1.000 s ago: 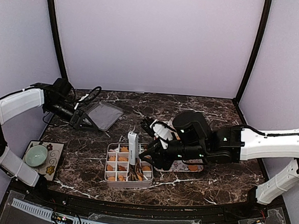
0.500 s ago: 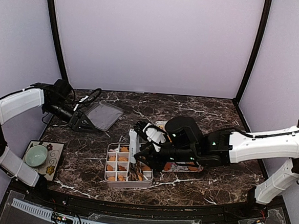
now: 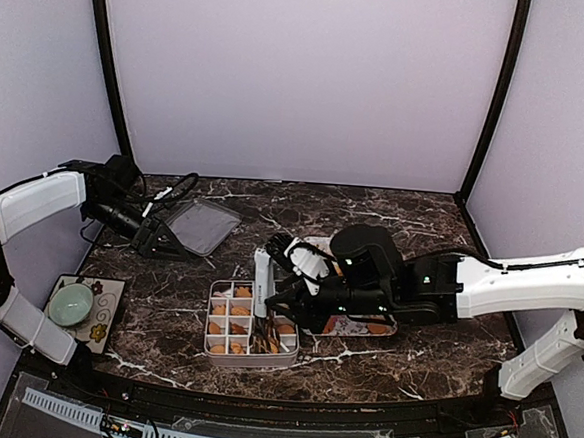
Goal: Pack the cookies
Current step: Adjust the clamp in the packing box.
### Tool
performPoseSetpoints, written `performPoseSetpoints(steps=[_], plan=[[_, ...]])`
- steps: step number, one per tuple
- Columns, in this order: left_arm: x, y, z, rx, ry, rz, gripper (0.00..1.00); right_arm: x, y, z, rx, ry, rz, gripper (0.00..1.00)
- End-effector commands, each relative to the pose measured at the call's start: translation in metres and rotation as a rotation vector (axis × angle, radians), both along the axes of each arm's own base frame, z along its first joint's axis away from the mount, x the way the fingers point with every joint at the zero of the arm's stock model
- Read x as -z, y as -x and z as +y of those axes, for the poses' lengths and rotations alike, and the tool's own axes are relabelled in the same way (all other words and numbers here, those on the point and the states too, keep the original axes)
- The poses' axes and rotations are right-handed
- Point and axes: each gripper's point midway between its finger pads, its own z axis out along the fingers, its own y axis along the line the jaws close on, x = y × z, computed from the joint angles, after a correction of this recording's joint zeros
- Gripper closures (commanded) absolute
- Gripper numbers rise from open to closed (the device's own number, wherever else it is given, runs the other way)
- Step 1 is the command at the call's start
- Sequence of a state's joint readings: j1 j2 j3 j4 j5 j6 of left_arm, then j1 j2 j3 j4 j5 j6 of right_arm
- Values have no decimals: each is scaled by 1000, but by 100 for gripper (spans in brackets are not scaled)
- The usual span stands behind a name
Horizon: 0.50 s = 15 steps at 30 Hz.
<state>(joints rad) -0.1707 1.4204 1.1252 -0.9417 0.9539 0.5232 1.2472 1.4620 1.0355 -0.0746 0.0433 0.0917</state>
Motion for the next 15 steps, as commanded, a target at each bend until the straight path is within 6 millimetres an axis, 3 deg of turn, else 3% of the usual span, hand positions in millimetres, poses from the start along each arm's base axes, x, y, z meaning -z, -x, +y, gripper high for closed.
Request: performPoseSetpoints(steps=[1, 5, 11, 15], plan=[[-8, 5, -1, 20, 17, -2, 14, -23, 4, -15, 15, -85, 15, 65], [-10, 4, -1, 23, 19, -4, 14, -22, 0, -22, 43, -99, 2, 63], [-13, 4, -3, 23, 34, 3, 14, -10, -19, -10, 60, -62, -16, 65], [-14, 6, -2, 27, 32, -6, 15, 0, -39, -24, 120, -60, 16, 66]])
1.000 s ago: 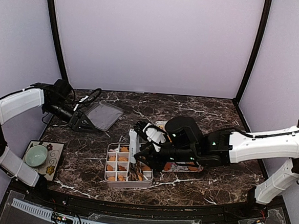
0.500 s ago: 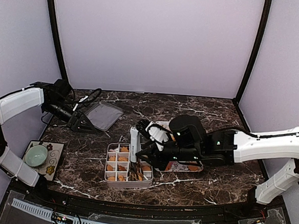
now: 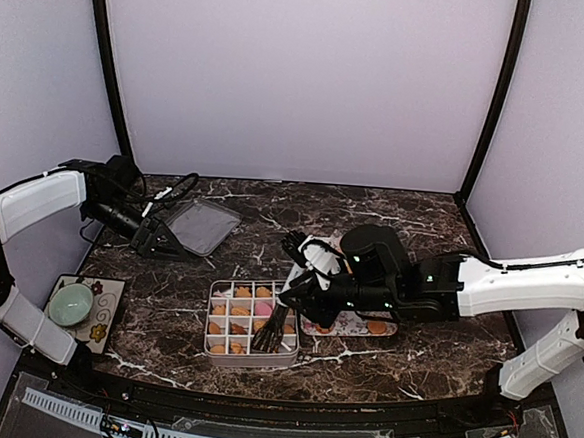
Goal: Pack the cookies
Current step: Adjust the clamp in the packing box.
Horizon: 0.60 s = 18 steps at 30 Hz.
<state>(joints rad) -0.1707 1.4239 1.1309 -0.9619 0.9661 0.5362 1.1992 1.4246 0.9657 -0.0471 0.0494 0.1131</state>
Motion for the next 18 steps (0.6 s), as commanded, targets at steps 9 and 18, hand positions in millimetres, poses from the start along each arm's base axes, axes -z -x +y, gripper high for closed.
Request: performPoseSetpoints(steps=[9, 18], plan=[[-11, -1, -3, 13, 30, -3, 15, -10, -36, -19, 148, -162, 111, 60], [-7, 1, -1, 17, 16, -11, 16, 3, -37, -43, 274, -194, 254, 51]])
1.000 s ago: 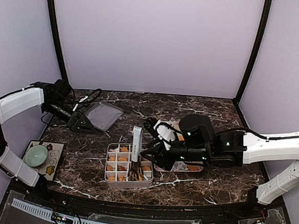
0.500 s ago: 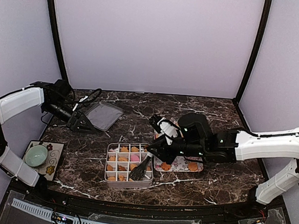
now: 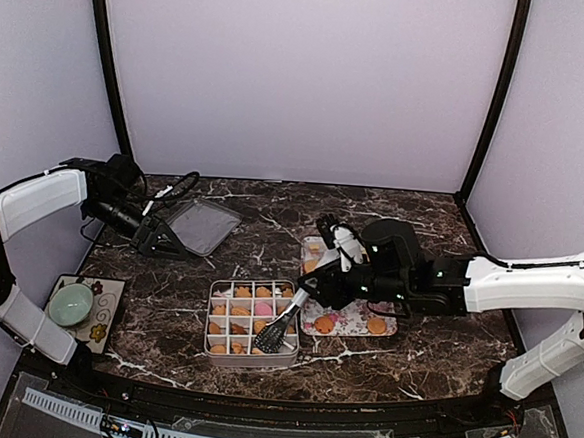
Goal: Pack the cookies
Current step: Adjust the clamp in the packing box.
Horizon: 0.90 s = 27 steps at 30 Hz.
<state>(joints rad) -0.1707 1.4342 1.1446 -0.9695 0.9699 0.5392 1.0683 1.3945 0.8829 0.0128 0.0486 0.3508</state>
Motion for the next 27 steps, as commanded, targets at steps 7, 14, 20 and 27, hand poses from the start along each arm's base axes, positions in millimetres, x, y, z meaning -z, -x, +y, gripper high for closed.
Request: performPoseSetpoints(steps=[7, 14, 20, 27], plan=[[-5, 3, 0, 19, 10, -14, 16, -28, 29, -37, 38, -267, 86, 51], [-5, 1, -1, 15, 13, -16, 16, -10, 18, -40, 89, -324, 128, 51], [-8, 1, 0, 15, 10, -25, 16, -3, 9, -27, 58, -403, 198, 53], [-7, 1, 0, 15, 4, -26, 16, -5, 9, -15, 10, -472, 234, 54]])
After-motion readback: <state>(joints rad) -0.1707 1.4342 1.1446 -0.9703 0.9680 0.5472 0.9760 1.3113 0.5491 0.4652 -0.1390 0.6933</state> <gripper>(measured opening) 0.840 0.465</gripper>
